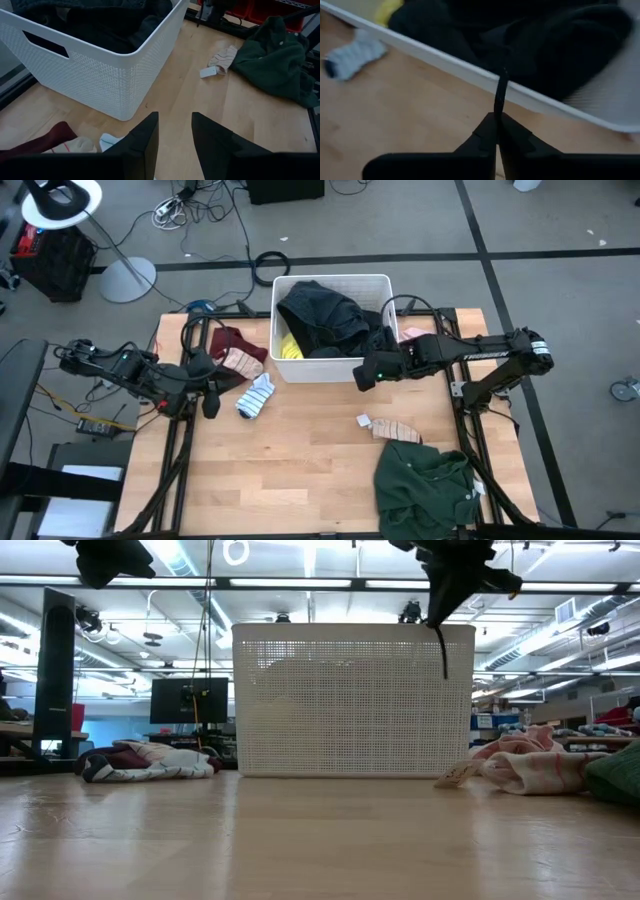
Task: Sort clothes
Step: Put the dark blue shorts into the white bin
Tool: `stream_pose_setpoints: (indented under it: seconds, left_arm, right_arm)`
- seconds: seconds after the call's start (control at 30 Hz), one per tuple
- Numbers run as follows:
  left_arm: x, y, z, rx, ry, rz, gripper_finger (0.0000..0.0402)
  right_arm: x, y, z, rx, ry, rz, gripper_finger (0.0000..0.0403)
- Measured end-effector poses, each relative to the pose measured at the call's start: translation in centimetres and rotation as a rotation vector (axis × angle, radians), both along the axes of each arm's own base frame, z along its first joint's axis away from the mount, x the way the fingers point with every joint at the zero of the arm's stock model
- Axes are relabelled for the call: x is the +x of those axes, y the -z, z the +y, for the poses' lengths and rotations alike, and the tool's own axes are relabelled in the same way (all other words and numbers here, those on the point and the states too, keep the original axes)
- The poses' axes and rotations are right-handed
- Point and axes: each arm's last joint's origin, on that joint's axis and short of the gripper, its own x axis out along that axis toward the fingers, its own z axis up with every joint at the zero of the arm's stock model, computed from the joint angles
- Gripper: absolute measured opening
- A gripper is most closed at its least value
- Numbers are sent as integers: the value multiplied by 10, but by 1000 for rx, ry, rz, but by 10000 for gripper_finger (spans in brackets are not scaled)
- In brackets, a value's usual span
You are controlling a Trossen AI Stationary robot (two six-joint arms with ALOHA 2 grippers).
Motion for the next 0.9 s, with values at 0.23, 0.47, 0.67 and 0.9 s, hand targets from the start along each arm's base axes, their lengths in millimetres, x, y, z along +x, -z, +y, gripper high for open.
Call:
stream_pose_setpoints:
  seconds: [0.23,0.47,0.67,0.9]
  left_arm:
    - [0,0,0,8,5,2,121]
    - [0,0,0,18,-7,1,121]
    - [0,0,1,28,-22,-3,121]
    - [0,-1,2,48,-65,-15,121]
  right_arm:
    - [9,-33,-1,-87,-67,-184,4]
    - [19,-58,-37,-287,-96,-277,2]
    - [11,-57,-83,-312,-37,-223,1]
    - [11,-30,-121,-219,49,-263,6]
